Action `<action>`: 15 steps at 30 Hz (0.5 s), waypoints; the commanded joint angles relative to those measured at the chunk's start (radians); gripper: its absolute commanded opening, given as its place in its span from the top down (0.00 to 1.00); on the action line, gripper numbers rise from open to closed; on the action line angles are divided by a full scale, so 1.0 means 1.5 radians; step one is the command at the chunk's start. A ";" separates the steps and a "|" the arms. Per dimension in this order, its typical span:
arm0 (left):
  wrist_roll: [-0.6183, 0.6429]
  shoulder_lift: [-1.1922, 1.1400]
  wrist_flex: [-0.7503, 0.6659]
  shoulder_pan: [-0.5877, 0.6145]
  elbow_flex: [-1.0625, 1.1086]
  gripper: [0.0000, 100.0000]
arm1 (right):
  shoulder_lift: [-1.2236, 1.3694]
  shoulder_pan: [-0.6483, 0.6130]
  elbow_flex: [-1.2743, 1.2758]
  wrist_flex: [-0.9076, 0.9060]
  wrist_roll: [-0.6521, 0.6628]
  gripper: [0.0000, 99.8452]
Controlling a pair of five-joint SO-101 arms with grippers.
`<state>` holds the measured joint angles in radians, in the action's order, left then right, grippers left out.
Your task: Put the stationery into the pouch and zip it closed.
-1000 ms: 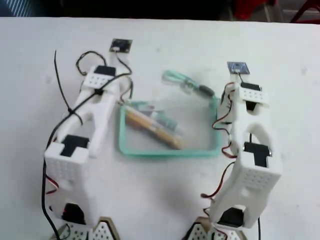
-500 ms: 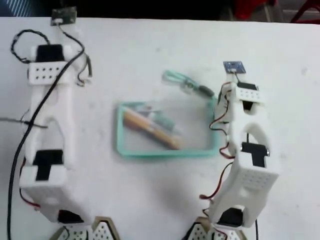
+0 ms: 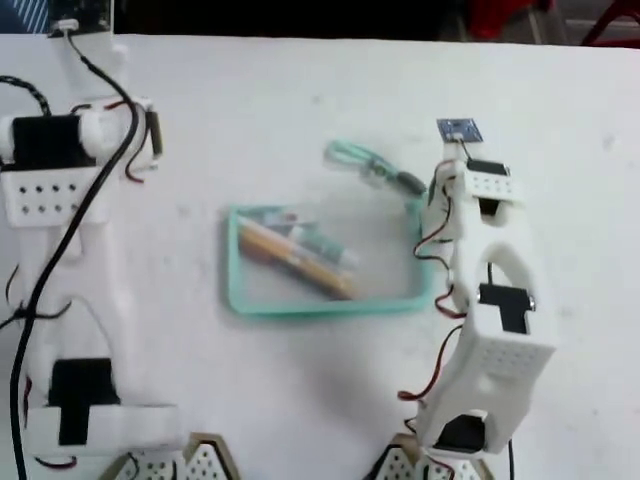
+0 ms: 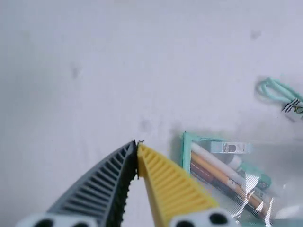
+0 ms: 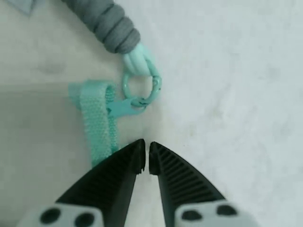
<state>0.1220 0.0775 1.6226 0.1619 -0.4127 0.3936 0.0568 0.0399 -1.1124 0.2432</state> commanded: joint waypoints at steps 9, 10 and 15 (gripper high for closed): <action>-0.126 0.127 -0.090 -0.007 -0.107 0.98 | -0.235 0.008 -0.470 -0.327 0.001 0.98; -0.135 0.141 -0.083 -0.007 -0.129 0.98 | -0.248 -0.006 -0.510 -0.355 0.001 0.98; -0.134 0.212 -0.030 -0.008 -0.207 0.98 | -0.335 -0.058 -0.596 -0.408 -0.023 0.98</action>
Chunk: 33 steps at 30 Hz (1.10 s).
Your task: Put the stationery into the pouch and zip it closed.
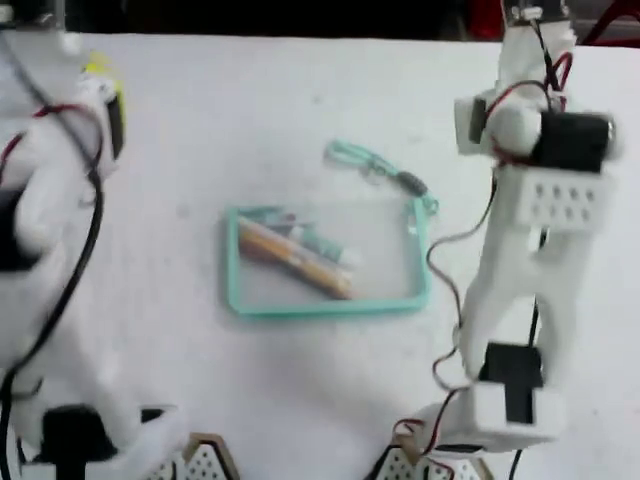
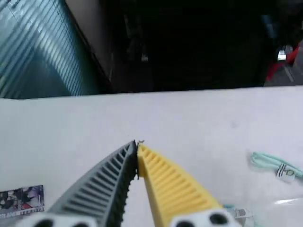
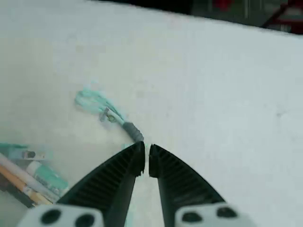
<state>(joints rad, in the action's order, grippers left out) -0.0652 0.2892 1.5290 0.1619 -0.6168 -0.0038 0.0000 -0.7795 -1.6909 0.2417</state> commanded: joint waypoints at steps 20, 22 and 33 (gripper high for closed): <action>-0.013 0.469 0.082 -0.008 -0.084 0.97 | -0.618 -0.138 0.087 -0.020 -0.163 0.98; -0.013 0.512 0.082 -0.005 -0.084 0.97 | -0.684 -0.139 0.131 -0.019 -0.163 0.98; -0.014 0.699 0.138 -0.004 -0.084 0.97 | -1.008 -0.137 0.272 -0.019 -0.163 0.98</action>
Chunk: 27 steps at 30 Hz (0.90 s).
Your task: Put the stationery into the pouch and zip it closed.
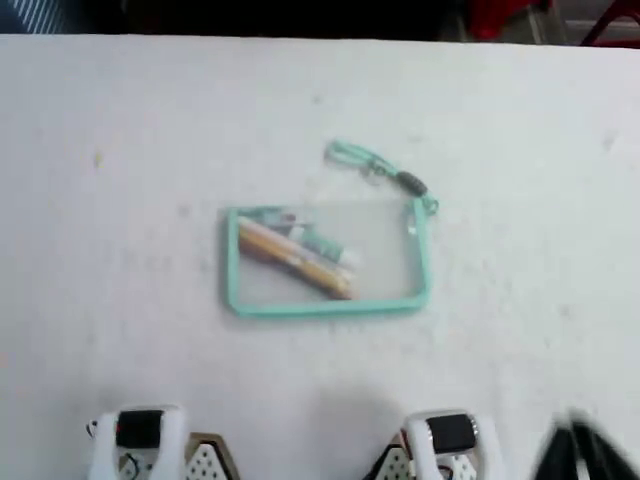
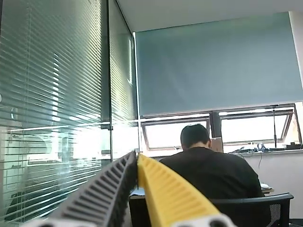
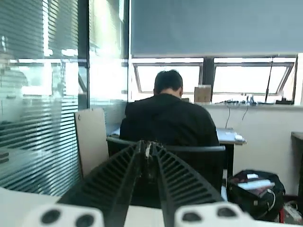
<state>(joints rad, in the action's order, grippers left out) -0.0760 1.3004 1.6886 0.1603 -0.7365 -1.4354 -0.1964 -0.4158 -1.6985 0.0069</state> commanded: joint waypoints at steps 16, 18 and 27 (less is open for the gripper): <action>-0.007 0.269 0.047 0.063 0.132 0.97 | -0.239 0.053 0.115 0.001 -0.010 0.98; -0.008 0.293 0.044 0.081 0.226 0.97 | -0.240 0.054 0.114 0.001 -0.010 0.98; -0.003 0.354 -0.101 0.074 0.696 0.98 | -0.240 0.055 0.115 -0.002 -0.010 0.98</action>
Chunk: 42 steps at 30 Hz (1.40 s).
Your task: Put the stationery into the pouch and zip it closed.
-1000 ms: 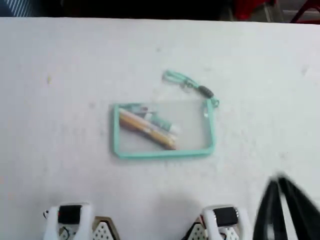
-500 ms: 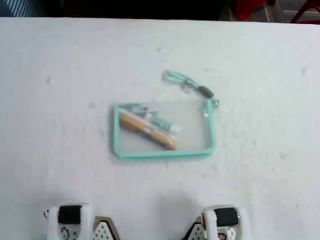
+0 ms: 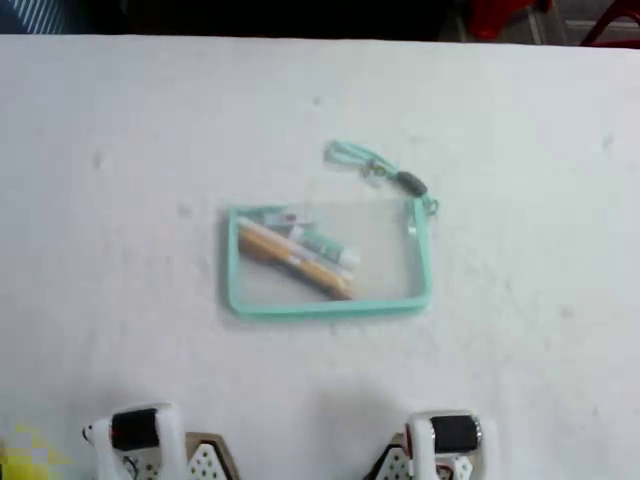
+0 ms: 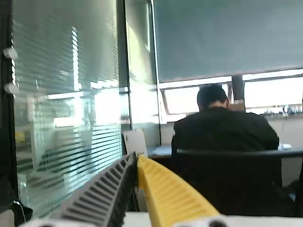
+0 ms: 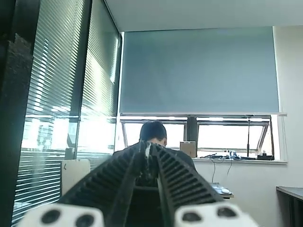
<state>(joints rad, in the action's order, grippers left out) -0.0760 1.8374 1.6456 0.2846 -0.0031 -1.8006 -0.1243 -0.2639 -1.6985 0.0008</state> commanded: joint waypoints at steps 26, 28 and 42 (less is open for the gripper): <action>-0.043 -0.004 -0.393 -0.078 0.921 0.98 | -0.002 0.007 0.125 0.002 -0.003 0.98; -0.047 -0.004 -0.428 -0.078 0.988 0.98 | -0.002 0.007 0.159 0.016 -0.002 0.98; -0.102 -0.005 -0.559 -0.083 1.131 0.98 | -0.002 0.006 0.559 0.316 -0.001 0.94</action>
<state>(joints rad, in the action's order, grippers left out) -0.2217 1.8220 0.8431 0.1711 1.6939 -1.8006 -0.1197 0.4020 -1.3303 0.0008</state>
